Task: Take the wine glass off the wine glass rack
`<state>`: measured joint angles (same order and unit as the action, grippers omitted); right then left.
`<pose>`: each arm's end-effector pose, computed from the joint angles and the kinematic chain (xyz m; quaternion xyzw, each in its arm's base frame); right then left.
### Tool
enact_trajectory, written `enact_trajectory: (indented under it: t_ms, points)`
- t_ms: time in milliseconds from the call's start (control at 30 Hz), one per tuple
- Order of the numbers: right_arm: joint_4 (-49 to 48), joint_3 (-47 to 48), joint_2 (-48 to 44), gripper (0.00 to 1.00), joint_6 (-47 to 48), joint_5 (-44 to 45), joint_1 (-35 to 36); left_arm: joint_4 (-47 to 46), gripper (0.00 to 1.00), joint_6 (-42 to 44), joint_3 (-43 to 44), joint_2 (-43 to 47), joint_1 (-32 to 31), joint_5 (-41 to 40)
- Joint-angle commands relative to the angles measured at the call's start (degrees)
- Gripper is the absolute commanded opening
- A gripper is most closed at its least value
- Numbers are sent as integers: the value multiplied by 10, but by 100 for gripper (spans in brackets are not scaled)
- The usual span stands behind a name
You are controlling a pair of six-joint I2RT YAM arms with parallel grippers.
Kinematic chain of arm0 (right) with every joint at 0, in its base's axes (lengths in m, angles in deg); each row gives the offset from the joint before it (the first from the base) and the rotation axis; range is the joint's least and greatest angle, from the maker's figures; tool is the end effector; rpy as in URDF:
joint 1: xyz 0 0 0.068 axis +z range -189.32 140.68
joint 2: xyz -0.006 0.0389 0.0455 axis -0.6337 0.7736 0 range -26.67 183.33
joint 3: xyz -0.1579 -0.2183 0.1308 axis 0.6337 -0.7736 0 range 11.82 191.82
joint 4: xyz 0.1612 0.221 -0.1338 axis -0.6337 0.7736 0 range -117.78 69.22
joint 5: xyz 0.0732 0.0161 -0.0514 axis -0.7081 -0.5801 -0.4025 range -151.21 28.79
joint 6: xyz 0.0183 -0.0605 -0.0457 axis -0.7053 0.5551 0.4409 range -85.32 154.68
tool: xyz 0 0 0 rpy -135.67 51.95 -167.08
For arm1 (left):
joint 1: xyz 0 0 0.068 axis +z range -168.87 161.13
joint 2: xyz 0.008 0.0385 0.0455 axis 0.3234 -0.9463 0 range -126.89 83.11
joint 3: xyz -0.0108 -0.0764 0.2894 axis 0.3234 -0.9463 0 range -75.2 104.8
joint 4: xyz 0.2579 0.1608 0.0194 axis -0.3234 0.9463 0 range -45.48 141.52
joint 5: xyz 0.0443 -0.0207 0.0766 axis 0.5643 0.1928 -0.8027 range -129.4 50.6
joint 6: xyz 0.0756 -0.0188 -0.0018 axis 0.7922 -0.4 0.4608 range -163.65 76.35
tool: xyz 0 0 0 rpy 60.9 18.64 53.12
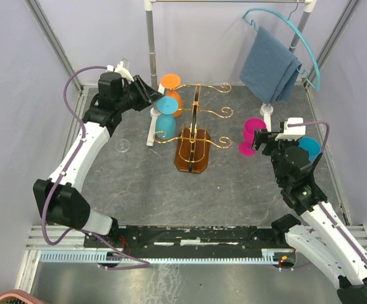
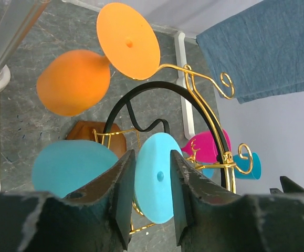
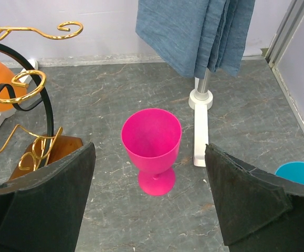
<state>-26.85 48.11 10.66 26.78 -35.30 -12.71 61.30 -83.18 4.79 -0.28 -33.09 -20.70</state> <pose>0.2040 0.0696 0.3404 0.0398 0.7168 0.0469 0.6945 0.3909 -0.1212 0.3984 -0.0866 0.8099 -0.3741 0.4434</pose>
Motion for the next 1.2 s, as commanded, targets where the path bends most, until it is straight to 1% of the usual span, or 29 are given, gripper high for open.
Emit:
enact_trajectory:
  t_ms: [0, 133, 333, 400, 567, 667, 700, 800, 833, 1033, 1167]
  points:
    - [-12, 24, -10, 92, -5, 12, 2, -38, 39, -23, -12, 13, 2, 37]
    - [-12, 26, -12, 93, -6, 16, 2, -29, 41, -12, -11, 16, 3, 20]
    - [-14, 24, -8, 93, -8, 18, 2, -51, 38, -26, -21, 13, 3, 55]
    - [-13, 21, -8, 93, -8, 21, 2, -59, 34, -33, -23, 17, 3, 65]
    - [-15, 20, -8, 94, -6, 27, 2, -74, 27, -48, -27, 23, 4, 83]
    - [-15, 20, -7, 94, -7, 29, 2, -86, 20, -57, -32, 21, 4, 101]
    - [-16, 19, -7, 94, -7, 29, 3, -91, 17, -62, -33, 20, 4, 108]
    - [-15, 20, -5, 94, -7, 29, 2, -97, 4, -67, -29, 9, 4, 117]
    - [-15, 21, -4, 94, -8, 29, 2, -97, 3, -67, -26, 7, 5, 116]
    - [-12, 26, -5, 95, -5, 32, 3, -108, 3, -80, -33, 5, 14, 131]
    - [-13, 25, -2, 95, -6, 31, 3, -70, 3, -46, -31, 26, 28, 113]
